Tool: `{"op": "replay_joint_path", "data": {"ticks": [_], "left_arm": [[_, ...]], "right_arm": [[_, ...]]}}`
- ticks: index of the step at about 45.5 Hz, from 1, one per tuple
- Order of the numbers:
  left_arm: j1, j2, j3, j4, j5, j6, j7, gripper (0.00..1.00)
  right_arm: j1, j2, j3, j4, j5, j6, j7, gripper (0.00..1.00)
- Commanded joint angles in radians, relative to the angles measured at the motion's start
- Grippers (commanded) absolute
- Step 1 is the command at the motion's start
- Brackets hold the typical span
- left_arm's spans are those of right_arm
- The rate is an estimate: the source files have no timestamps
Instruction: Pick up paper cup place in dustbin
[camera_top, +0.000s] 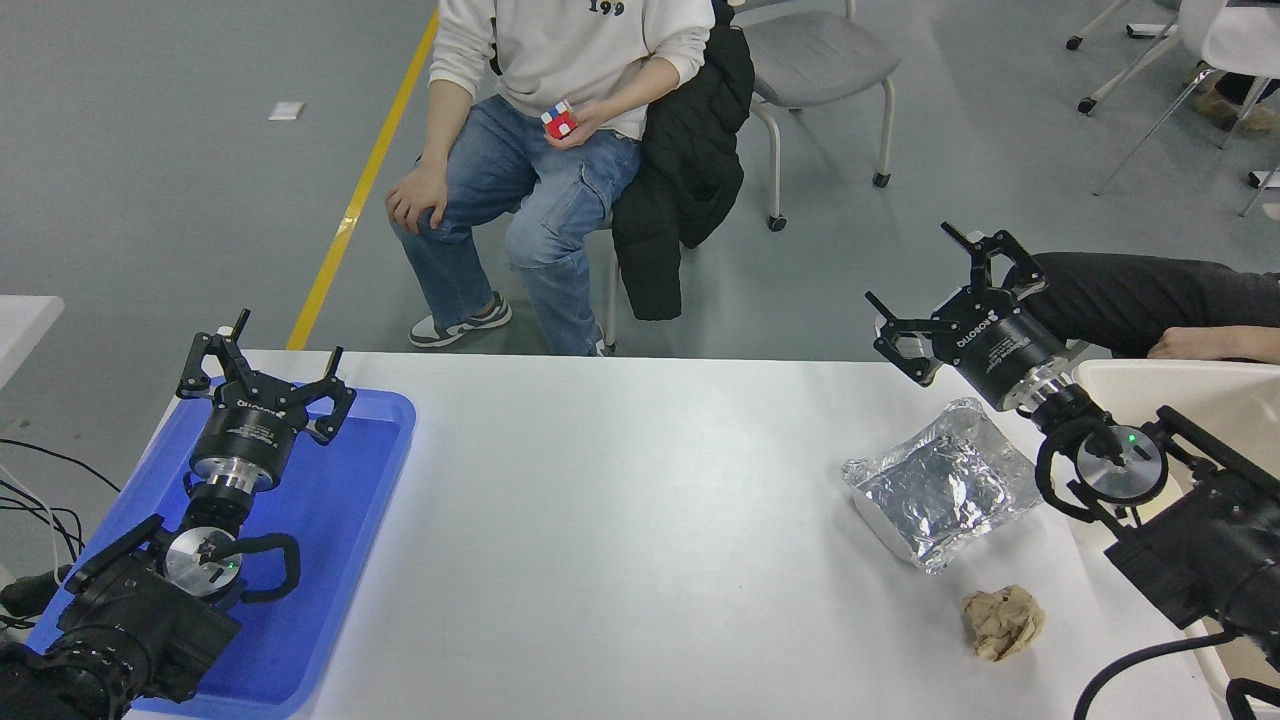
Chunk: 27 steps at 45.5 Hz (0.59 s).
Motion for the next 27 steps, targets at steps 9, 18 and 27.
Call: {"op": "replay_joint_path", "data": {"ticks": [9,18,27], "left_arm": [[0.000,0.002,0.001,-0.001,0.000,0.000,0.000,1.00],[0.000,0.000,0.001,0.002,0.000,0.000,0.002,1.00],[-0.001,-0.001,0.001,-0.001,0.000,0.000,0.002,1.00]], "right_arm": [[0.322,-0.226,-0.548,0.024,-0.073,-0.001,0.000,1.00],[0.594,-0.293,-0.961,0.052,-0.121,0.008,0.000,1.00],[0.810,-0.295,-1.254,0.139,-0.247,0.008,0.005,1.00]]}}
